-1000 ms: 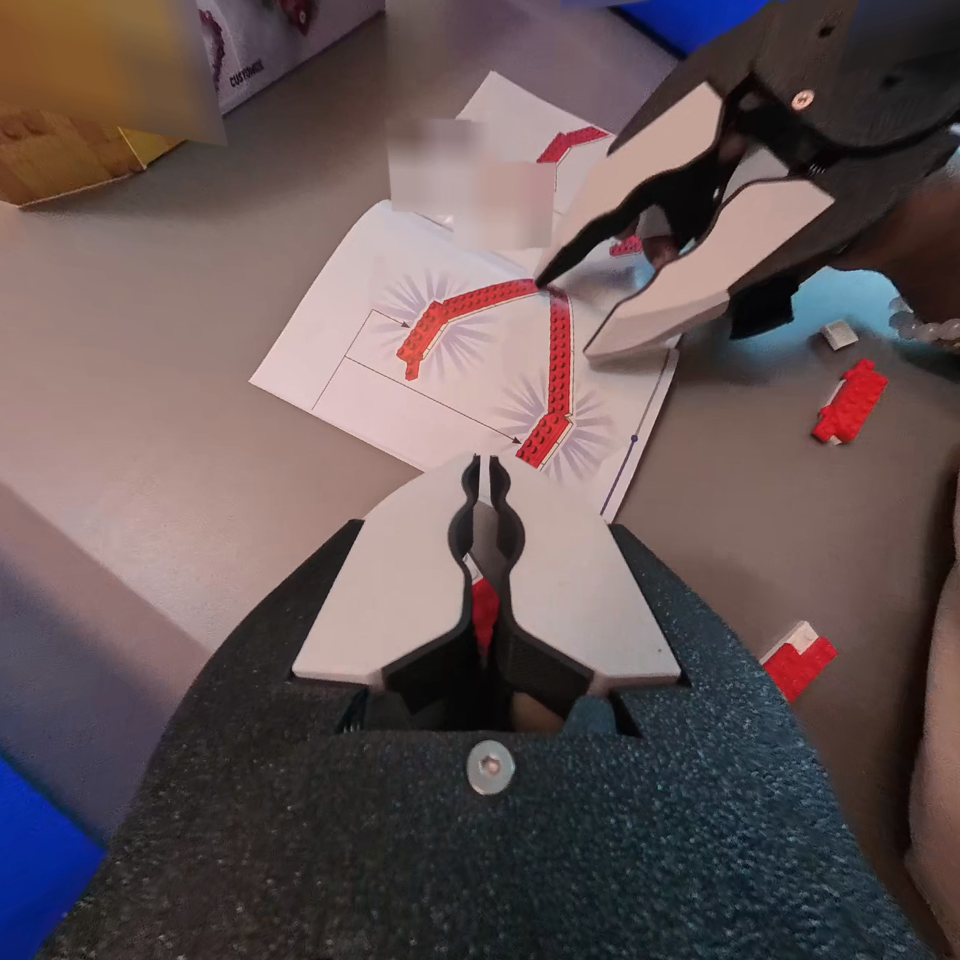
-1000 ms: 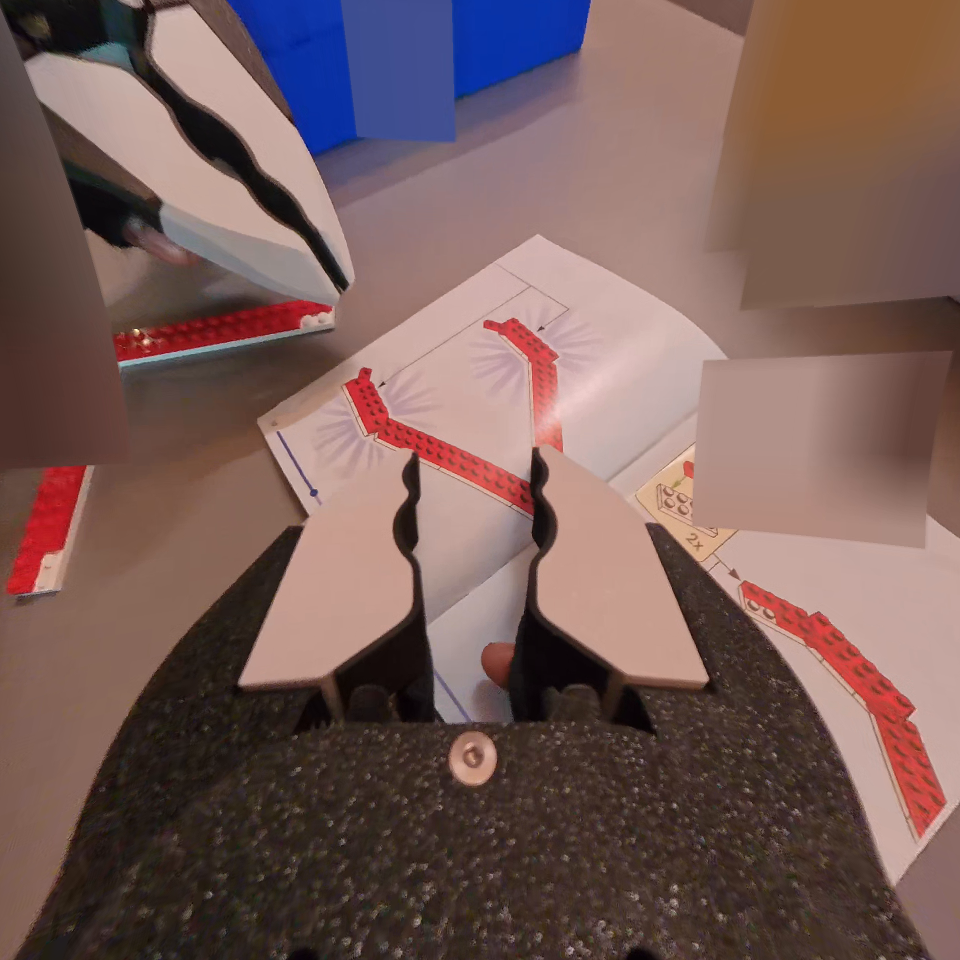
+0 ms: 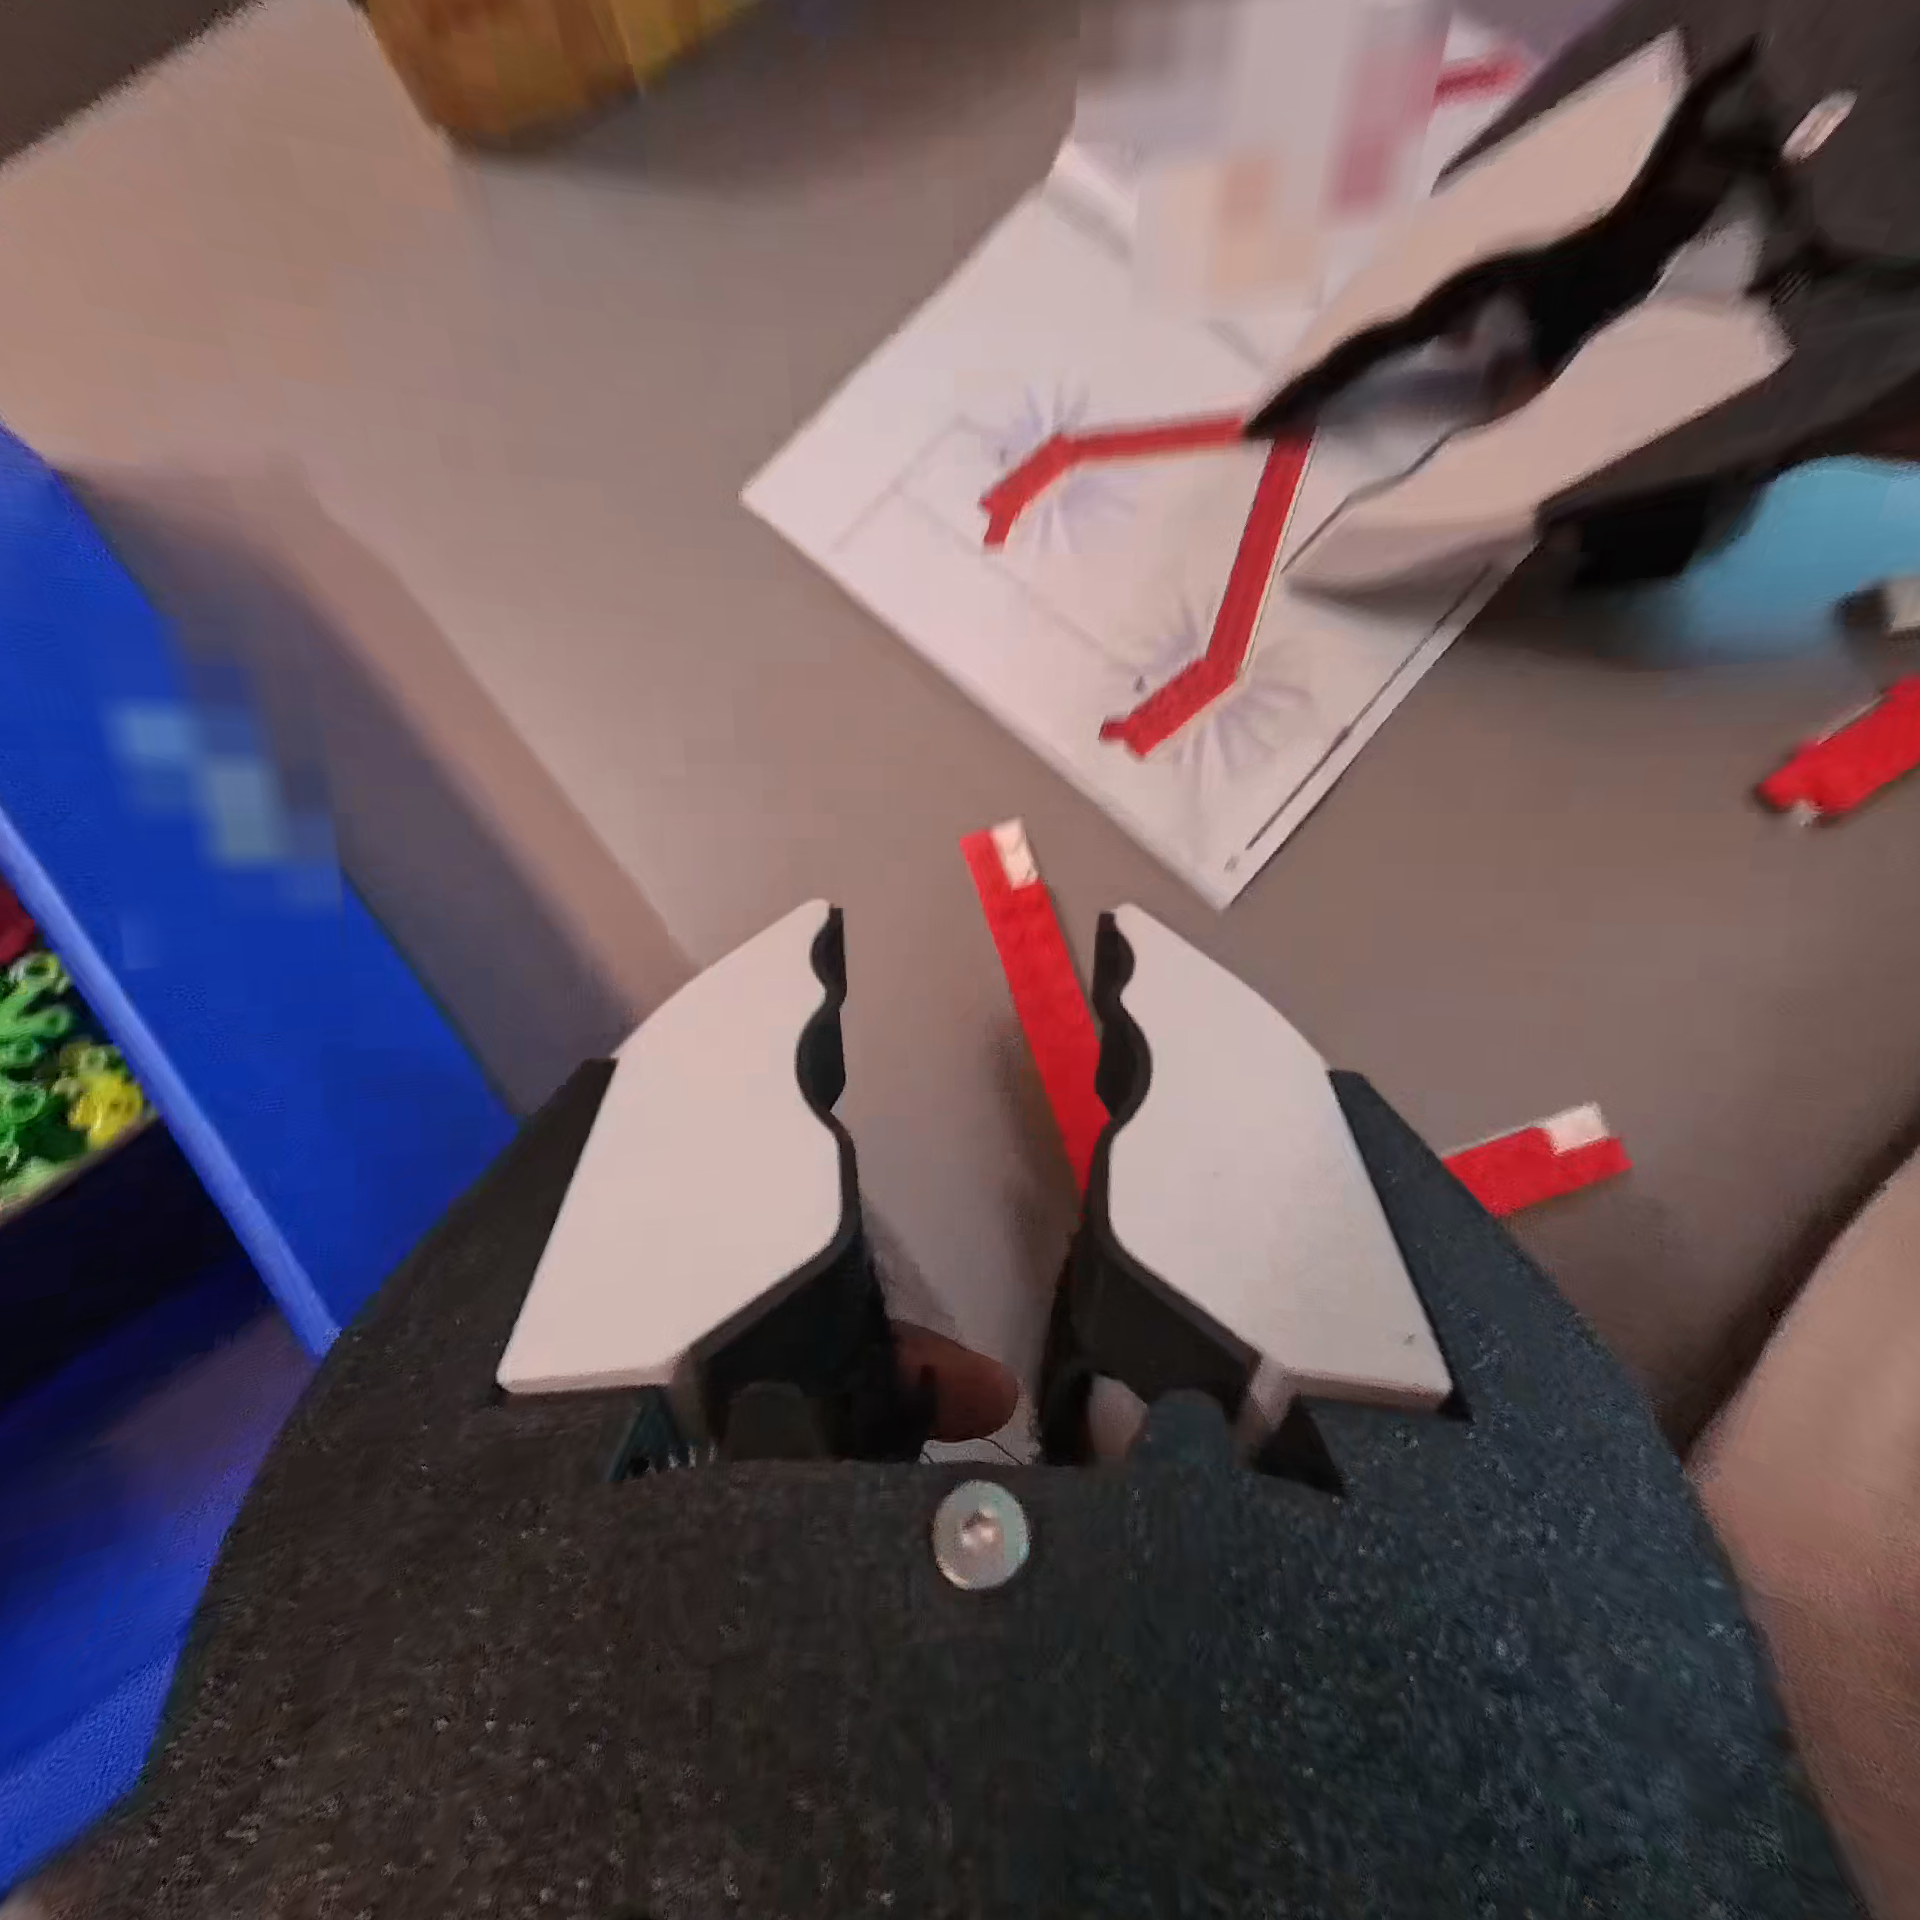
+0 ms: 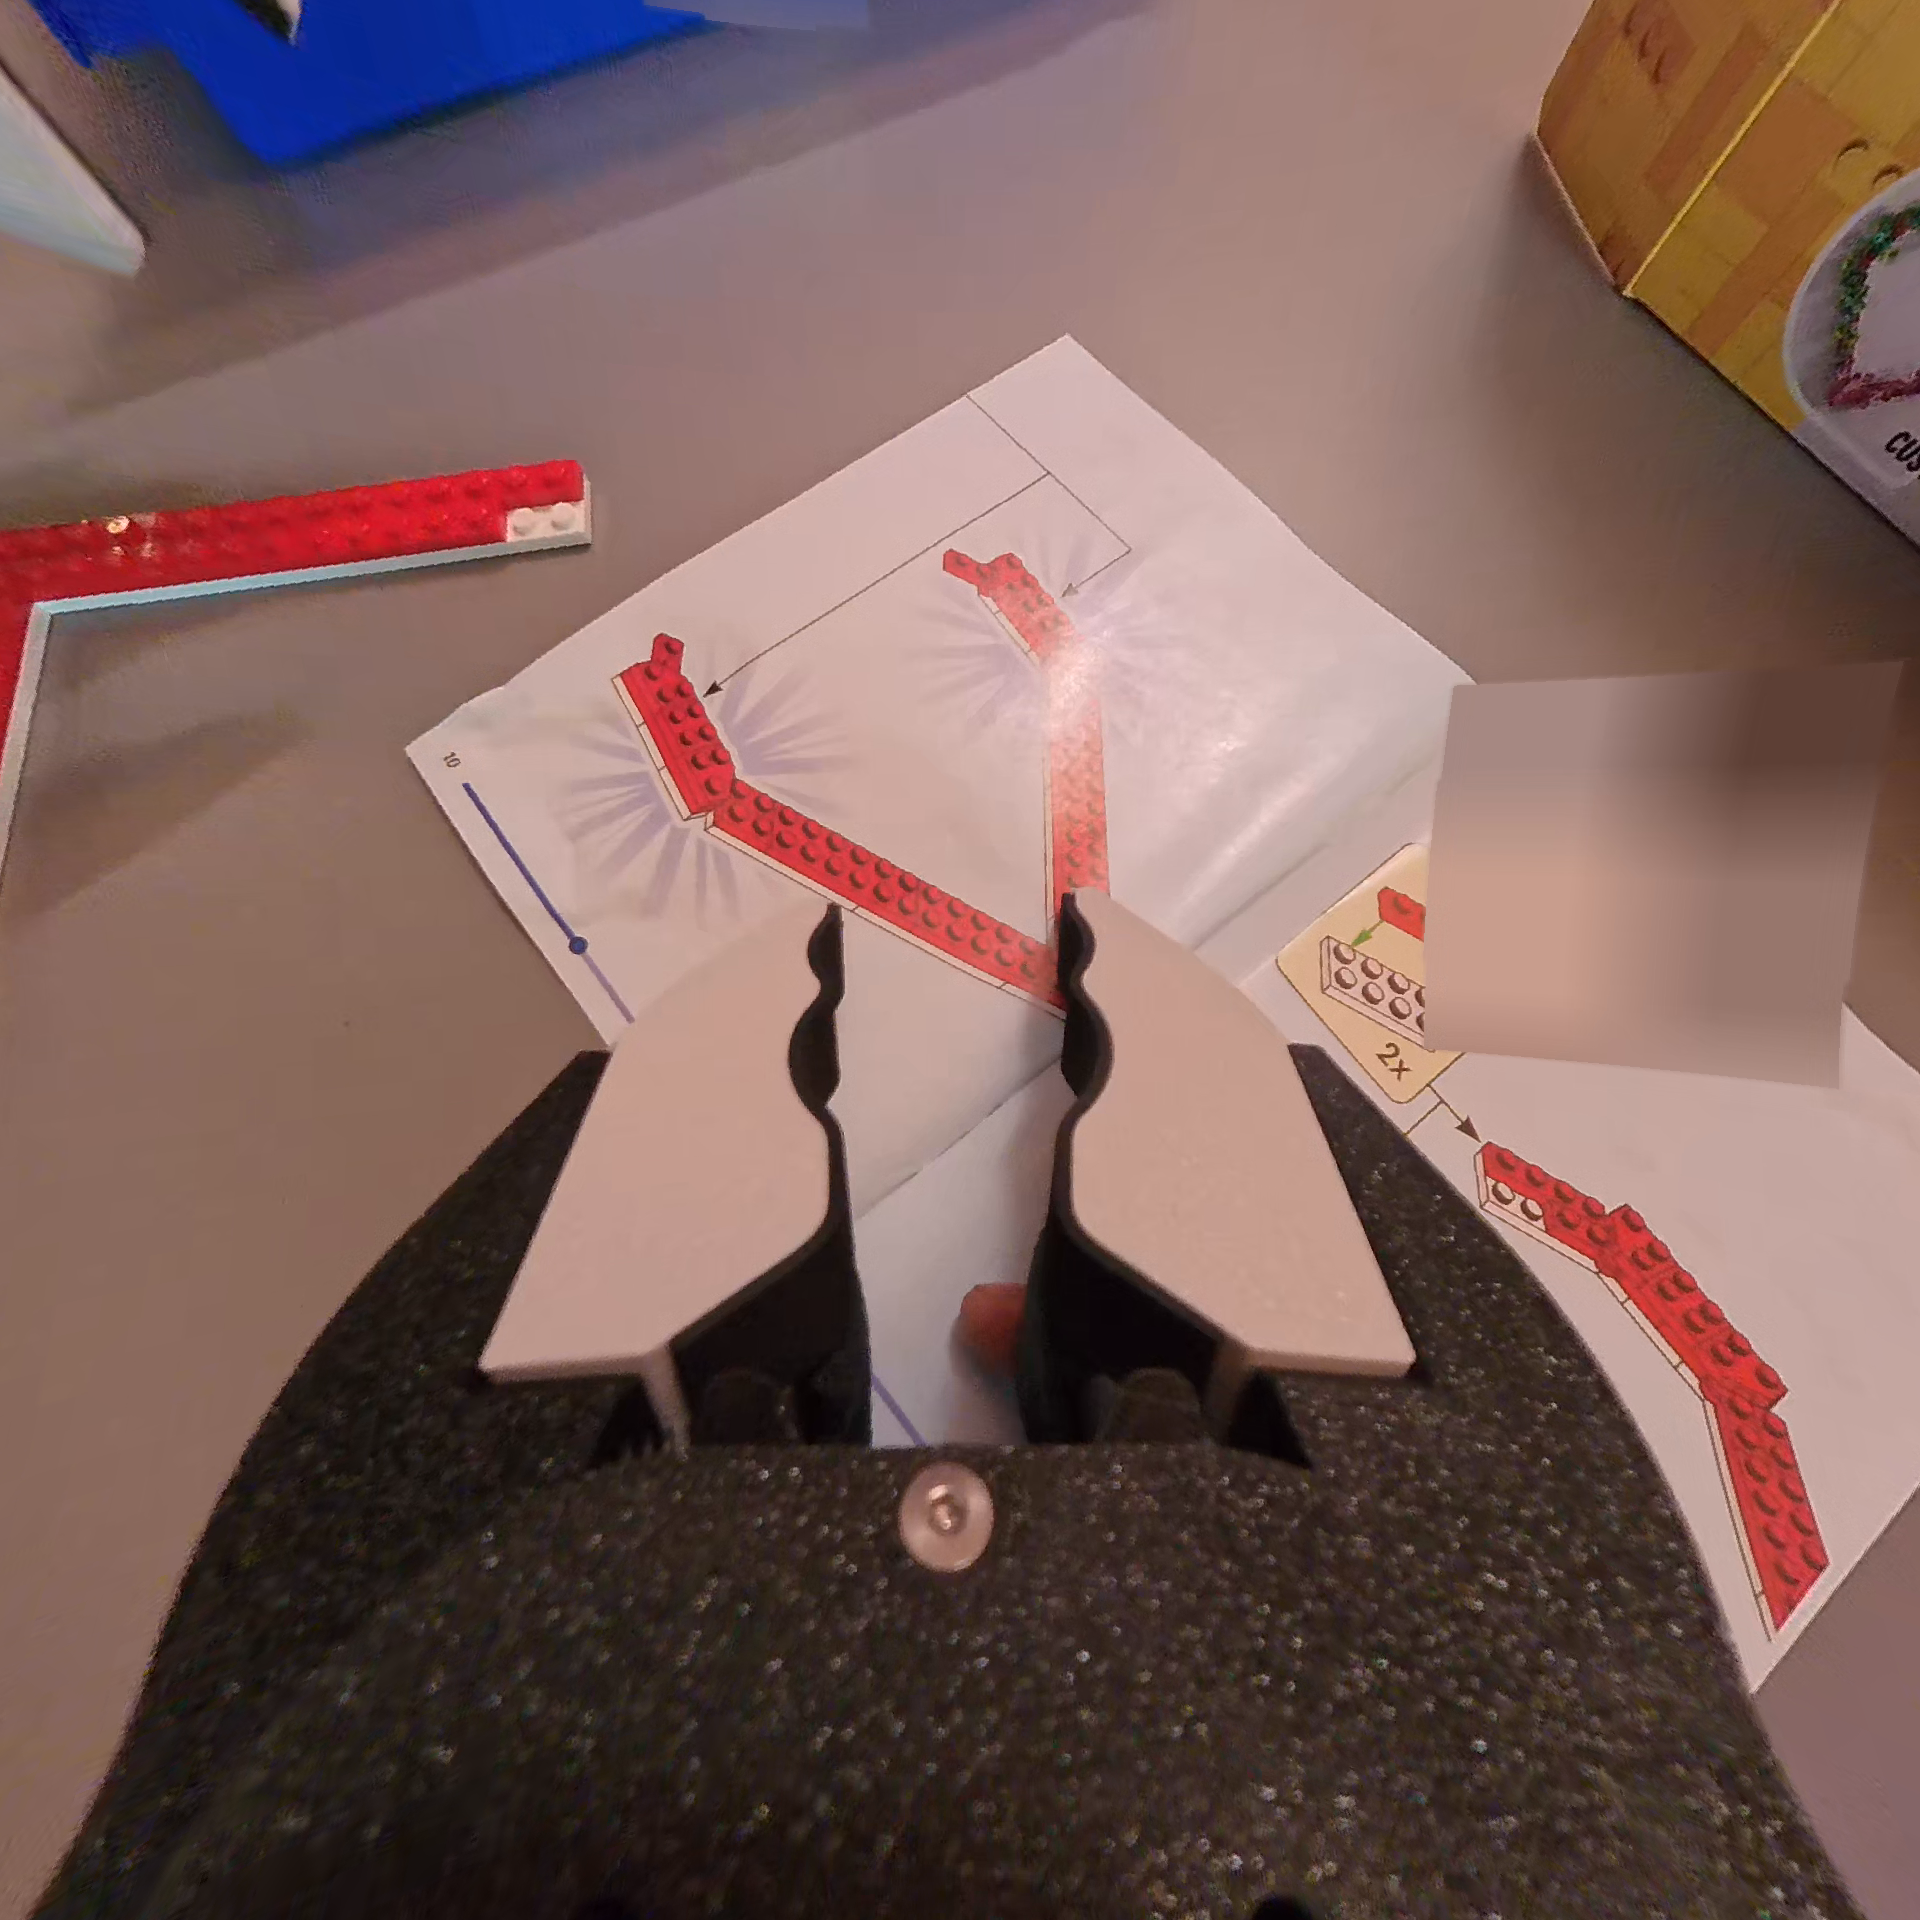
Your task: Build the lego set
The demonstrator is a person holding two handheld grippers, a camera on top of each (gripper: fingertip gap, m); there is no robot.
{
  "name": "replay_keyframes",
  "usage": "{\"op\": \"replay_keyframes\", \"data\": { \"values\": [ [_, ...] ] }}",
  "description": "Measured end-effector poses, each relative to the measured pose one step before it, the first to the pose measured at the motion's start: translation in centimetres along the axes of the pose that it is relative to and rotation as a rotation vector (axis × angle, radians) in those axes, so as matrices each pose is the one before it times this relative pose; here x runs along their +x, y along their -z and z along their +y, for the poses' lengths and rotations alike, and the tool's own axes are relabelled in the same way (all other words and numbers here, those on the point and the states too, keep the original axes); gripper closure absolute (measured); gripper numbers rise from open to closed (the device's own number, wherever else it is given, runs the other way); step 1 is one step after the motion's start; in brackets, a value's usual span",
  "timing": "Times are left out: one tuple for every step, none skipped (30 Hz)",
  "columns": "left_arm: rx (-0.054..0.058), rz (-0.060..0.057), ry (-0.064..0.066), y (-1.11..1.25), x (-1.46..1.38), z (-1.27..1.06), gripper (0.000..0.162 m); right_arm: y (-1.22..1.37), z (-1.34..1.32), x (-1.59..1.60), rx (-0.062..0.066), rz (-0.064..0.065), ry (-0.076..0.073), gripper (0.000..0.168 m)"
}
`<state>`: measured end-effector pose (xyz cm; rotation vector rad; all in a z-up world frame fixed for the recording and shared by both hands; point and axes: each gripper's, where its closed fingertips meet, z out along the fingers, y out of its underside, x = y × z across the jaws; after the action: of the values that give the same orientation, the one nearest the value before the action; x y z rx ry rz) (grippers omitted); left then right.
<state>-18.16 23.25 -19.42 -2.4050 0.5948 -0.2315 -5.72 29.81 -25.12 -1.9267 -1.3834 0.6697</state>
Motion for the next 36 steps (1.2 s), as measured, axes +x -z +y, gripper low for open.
{"op": "replay_keyframes", "data": {
  "values": [
    [-0.0380,-0.0271,-0.0077,-0.267,-0.029,0.798,0.115,0.000,0.000,0.001,0.0000,0.0001,0.0001,0.129],
    [-0.0244,0.0033,0.0010,-0.435,0.323,0.626,0.117,0.007,-0.007,0.009,0.0000,0.0006,0.0001,0.129],
    [-0.0214,0.0207,0.0161,-0.575,0.462,0.567,0.117,0.002,0.002,-0.001,0.0000,0.0009,-0.0005,0.129],
    [-0.0187,0.0150,0.0231,-0.598,0.304,0.504,0.117,0.002,0.001,-0.002,0.0001,0.0007,-0.0002,0.129],
    [-0.0163,0.0011,0.0167,-0.593,0.088,0.453,0.117,0.000,0.000,-0.001,0.0000,0.0001,-0.0002,0.129],
    [-0.0181,-0.0019,0.0027,-0.555,0.058,0.447,0.118,-0.005,-0.005,0.010,0.0000,-0.0004,-0.0006,0.129],
    [-0.0201,0.0013,-0.0050,-0.481,0.088,0.413,0.118,0.000,0.000,-0.002,0.0000,-0.0001,-0.0001,0.129],
    [-0.0119,0.0027,-0.0032,-0.348,0.107,0.233,0.119,0.000,0.000,0.006,0.0000,0.0003,0.0004,0.129],
    [0.0086,-0.0027,-0.0023,-0.154,0.039,-0.126,0.124,0.002,0.002,-0.006,0.0001,0.0003,0.0000,0.129],
    [0.0126,0.0063,-0.0031,-0.016,0.141,-0.211,0.128,0.000,0.000,0.002,0.0000,0.0001,0.0001,0.129],
    [-0.0042,0.0124,-0.0032,-0.097,0.186,0.021,0.133,0.002,0.002,-0.005,0.0000,0.0002,0.0003,0.129],
    [0.0002,-0.0072,-0.0038,-0.088,-0.103,-0.031,0.137,0.004,-0.010,0.004,0.0000,-0.0002,-0.0003,0.129],
    [0.0023,-0.0043,-0.0065,-0.066,-0.073,-0.032,0.142,-0.002,-0.002,0.001,0.0000,-0.0004,-0.0004,0.129],
    [0.0042,0.0064,-0.0053,-0.033,0.077,-0.058,0.143,-0.002,-0.002,0.004,0.0000,-0.0003,-0.0003,0.129],
    [0.0025,0.0079,-0.0033,-0.022,0.075,-0.040,0.143,0.002,0.001,0.011,0.0001,-0.0005,-0.0006,0.129],
    [0.0033,0.0039,-0.0005,-0.034,0.033,-0.042,0.143,0.001,-0.014,0.005,0.0002,-0.0007,-0.0008,0.129],
    [0.0030,0.0020,-0.0006,-0.002,0.014,-0.046,0.143,0.005,0.003,0.005,0.0001,-0.0003,-0.0005,0.129],
    [0.0053,0.0020,-0.0020,0.018,0.020,-0.092,0.144,0.000,0.000,0.000,0.0000,0.0000,-0.0001,0.129],
    [0.0059,0.0013,0.0009,0.051,-0.002,-0.100,0.143,-0.007,-0.006,0.001,0.0000,0.0002,0.0002,0.129],
    [0.0032,-0.0016,0.0038,0.070,-0.063,-0.091,0.143,0.007,-0.008,0.003,0.0000,0.0002,0.0001,0.129],
    [0.0036,-0.0062,0.0029,0.062,-0.139,-0.087,0.143,-0.002,-0.003,0.010,0.0000,0.0001,-0.0001,0.129],
    [0.0017,-0.0059,0.0015,0.040,-0.148,-0.042,0.143,0.000,0.000,-0.001,0.0000,0.0000,-0.0001,0.129],
    [-0.0033,-0.0034,0.0016,-0.004,-0.120,0.047,0.143,0.000,0.001,0.006,-0.0001,0.0002,0.0004,0.129],
    [-0.0043,-0.0038,0.0017,-0.040,-0.136,0.065,0.144,0.008,-0.005,-0.048,0.0000,-0.0018,0.0024,0.128],
    [-0.0055,-0.0038,0.0021,-0.081,-0.130,0.096,0.143,0.020,-0.016,-0.157,0.0016,-0.0085,0.0100,0.125],
    [-0.0070,-0.0021,0.0025,-0.080,-0.075,0.139,0.143,0.070,-0.104,-0.301,0.0079,-0.0146,0.0278,0.122],
    [0.0002,-0.0002,0.0016,-0.024,-0.002,0.017,0.143,0.090,-0.269,-0.590,0.0185,-0.0272,0.0497,0.122],
    [0.0087,0.0007,-0.0001,0.058,0.046,-0.086,0.143,0.091,-0.400,-1.009,0.0195,-0.0457,0.0655,0.123],
    [0.0104,-0.0055,-0.0037,0.111,-0.018,-0.134,0.143,-0.020,-0.453,-1.133,0.0126,-0.0445,0.0662,0.124],
    [0.0130,-0.0058,-0.0060,0.154,-0.018,-0.166,0.142,-0.183,-0.456,-0.954,0.0057,-0.0263,0.0567,0.125],
    [0.0129,-0.0061,-0.0042,0.188,-0.046,-0.194,0.139,-0.291,-0.441,-0.878,-0.0010,-0.0208,0.0471,0.125],
    [0.0128,-0.0082,-0.0027,0.197,-0.091,-0.186,0.137,-0.332,-0.433,-0.962,-0.0038,-0.0303,0.0404,0.124],
    [0.0153,-0.0073,-0.0076,0.205,-0.088,-0.202,0.137,-0.330,-0.396,-0.826,-0.0072,-0.0266,0.0345,0.124],
    [0.0153,-0.0052,-0.0113,0.166,-0.054,-0.176,0.137,-0.279,-0.276,-0.475,-0.0124,-0.0096,0.0324,0.125],
    [0.0119,-0.0047,-0.0092,0.129,-0.039,-0.102,0.138,-0.201,-0.158,-0.020,-0.0164,0.0142,0.0292,0.130],
    [0.0080,-0.0029,-0.0051,0.080,-0.027,-0.040,0.138,-0.126,-0.029,0.185,-0.0166,0.0211,0.0236,0.136]
  ]
}}
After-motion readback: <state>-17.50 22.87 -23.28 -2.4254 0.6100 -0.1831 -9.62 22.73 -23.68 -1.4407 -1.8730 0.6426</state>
